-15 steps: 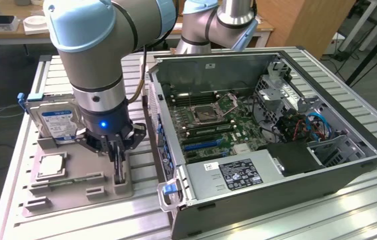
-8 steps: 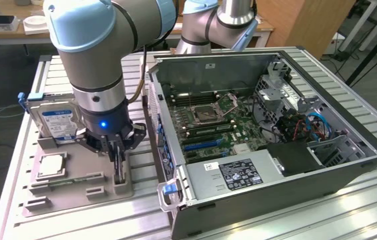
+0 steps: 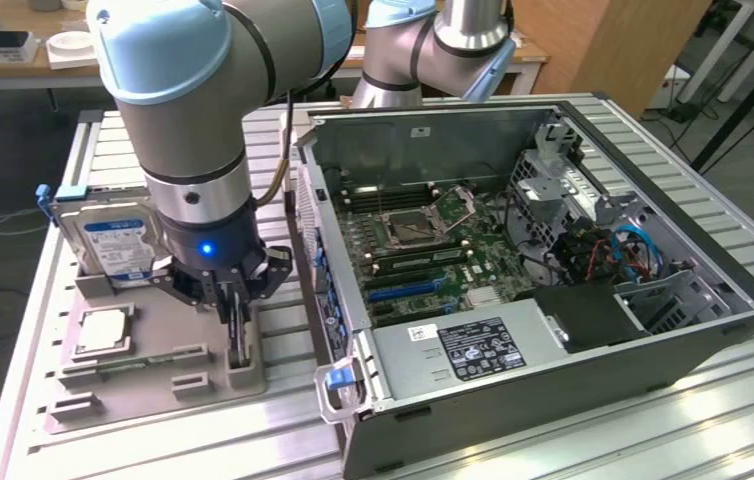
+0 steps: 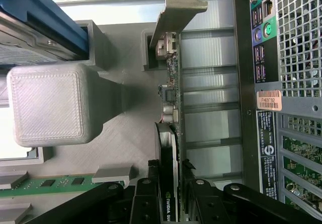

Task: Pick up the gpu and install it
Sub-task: 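Pick up the gpu and move the gpu toward the slot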

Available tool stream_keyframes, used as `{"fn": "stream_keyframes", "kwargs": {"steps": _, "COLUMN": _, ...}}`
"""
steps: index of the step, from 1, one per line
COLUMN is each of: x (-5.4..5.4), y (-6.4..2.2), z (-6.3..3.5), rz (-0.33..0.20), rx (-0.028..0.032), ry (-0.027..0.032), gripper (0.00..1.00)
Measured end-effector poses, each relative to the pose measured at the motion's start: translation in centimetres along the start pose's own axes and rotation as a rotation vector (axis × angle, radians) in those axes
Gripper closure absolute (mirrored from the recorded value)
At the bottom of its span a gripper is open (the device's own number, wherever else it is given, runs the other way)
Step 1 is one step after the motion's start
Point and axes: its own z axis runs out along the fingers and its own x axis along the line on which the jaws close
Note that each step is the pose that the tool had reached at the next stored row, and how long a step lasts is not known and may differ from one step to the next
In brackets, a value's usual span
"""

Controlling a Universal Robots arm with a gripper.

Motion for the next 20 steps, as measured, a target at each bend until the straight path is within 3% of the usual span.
{"fn": "stream_keyframes", "kwargs": {"steps": 11, "x": 0.0, "y": 0.00, "z": -0.02, "rz": 0.000, "rx": 0.0000, "ry": 0.0000, "gripper": 0.72}}
{"fn": "stream_keyframes", "kwargs": {"steps": 20, "x": -0.1, "y": 0.06, "z": -3.84, "rz": 0.000, "rx": 0.0001, "ry": 0.0000, "gripper": 0.72}}
